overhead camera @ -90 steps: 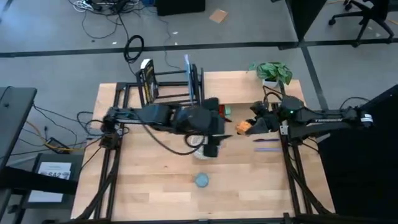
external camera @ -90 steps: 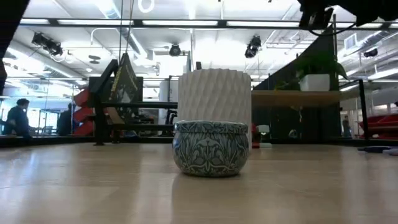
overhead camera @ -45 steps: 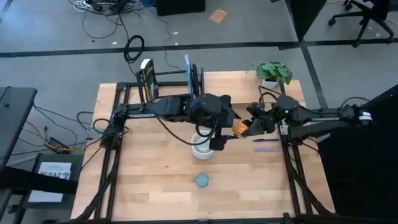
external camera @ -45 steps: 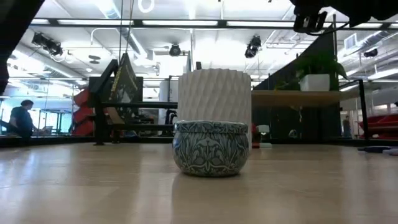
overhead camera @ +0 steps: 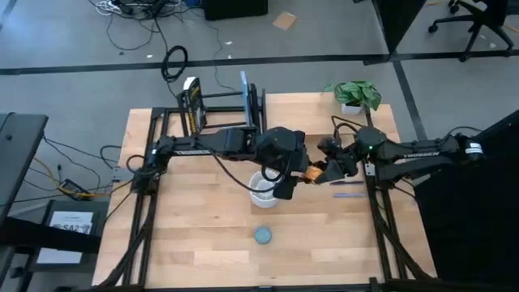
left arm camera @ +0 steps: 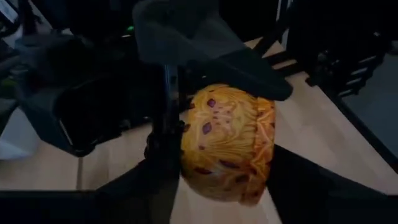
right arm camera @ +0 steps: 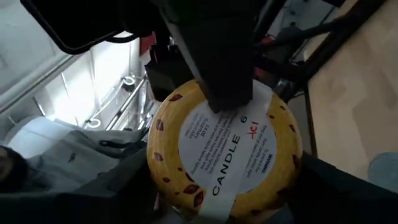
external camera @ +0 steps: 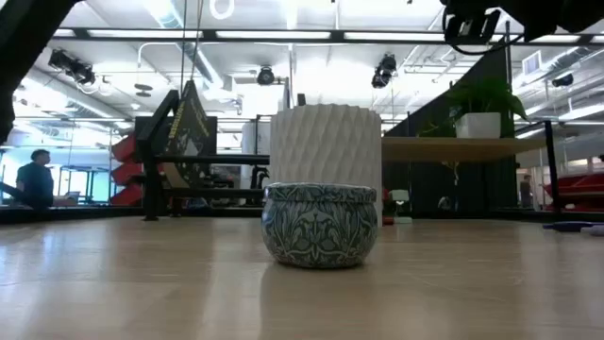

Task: Stock shelves
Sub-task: Remove the yellow scented candle from under the shelf

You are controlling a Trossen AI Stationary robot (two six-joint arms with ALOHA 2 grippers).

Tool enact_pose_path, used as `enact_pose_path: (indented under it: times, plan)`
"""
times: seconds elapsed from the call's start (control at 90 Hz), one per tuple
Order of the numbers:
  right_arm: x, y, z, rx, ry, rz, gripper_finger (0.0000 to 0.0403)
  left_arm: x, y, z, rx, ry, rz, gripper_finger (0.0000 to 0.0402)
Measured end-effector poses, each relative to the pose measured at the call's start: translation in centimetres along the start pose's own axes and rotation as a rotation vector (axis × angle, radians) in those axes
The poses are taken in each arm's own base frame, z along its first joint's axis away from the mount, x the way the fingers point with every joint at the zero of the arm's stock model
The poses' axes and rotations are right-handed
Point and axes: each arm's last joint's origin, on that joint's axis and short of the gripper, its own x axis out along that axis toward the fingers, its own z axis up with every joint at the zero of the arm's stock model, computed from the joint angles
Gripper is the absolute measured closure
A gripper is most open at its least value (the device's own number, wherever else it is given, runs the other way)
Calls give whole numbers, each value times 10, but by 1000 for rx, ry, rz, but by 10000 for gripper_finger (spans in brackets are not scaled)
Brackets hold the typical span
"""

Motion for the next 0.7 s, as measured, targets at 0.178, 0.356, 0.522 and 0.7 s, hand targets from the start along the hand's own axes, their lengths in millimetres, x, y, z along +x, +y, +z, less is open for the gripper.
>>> enact_pose_path:
  times: [0.178, 0.356, 0.522, 0.7]
  plan:
    - [0, 0, 0, 12, -13, -3, 153, 0, -4, 1, -44, 1, 1, 258]
    - [-2, -3, 4, 13, -55, -32, 107, -15, -5, -2, -225, 74, 16, 258]
    - [-8, -11, 9, 41, -87, -103, 17, -51, -13, -6, -409, 196, -103, 258]
    - [-15, -16, 17, 12, -134, -143, 55, -89, -32, -20, -510, 447, -259, 258]
